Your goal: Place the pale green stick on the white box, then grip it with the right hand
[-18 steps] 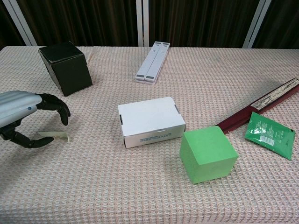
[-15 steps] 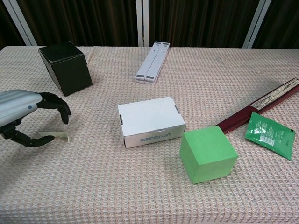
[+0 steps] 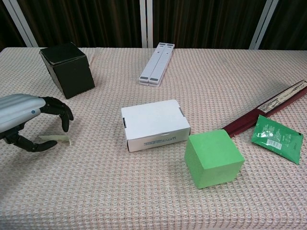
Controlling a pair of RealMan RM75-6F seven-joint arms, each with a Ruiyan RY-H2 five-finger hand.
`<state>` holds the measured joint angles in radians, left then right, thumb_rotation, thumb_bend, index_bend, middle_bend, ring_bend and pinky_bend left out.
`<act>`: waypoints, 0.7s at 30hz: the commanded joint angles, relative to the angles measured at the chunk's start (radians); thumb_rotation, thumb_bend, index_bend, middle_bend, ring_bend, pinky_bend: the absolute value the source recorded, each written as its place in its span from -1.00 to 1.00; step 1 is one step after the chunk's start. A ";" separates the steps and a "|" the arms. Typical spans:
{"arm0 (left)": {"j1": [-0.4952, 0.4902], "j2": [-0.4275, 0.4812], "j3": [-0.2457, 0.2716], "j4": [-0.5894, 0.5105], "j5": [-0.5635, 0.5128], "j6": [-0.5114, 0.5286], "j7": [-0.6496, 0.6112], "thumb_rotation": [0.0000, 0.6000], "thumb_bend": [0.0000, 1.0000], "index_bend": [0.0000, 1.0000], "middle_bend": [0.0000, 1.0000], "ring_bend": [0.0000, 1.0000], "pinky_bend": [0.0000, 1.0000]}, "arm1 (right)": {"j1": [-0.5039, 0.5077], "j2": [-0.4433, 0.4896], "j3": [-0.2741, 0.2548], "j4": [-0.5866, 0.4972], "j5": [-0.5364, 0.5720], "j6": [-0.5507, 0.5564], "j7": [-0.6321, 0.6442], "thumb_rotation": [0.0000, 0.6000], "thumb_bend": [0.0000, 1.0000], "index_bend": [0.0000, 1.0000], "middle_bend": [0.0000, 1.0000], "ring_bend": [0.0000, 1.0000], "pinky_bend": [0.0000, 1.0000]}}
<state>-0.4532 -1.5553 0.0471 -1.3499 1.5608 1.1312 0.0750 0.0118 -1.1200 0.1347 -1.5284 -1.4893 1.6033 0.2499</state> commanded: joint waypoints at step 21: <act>-0.013 -0.015 -0.005 0.021 -0.008 -0.018 -0.026 1.00 -0.27 0.01 -0.42 -0.61 -0.49 | 0.006 -0.009 -0.002 0.016 0.009 -0.017 0.002 0.10 -0.43 -1.00 -1.00 -1.00 -1.00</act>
<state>-0.4657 -1.5698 0.0418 -1.3293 1.5527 1.1135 0.0491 0.0182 -1.1286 0.1330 -1.5124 -1.4803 1.5863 0.2523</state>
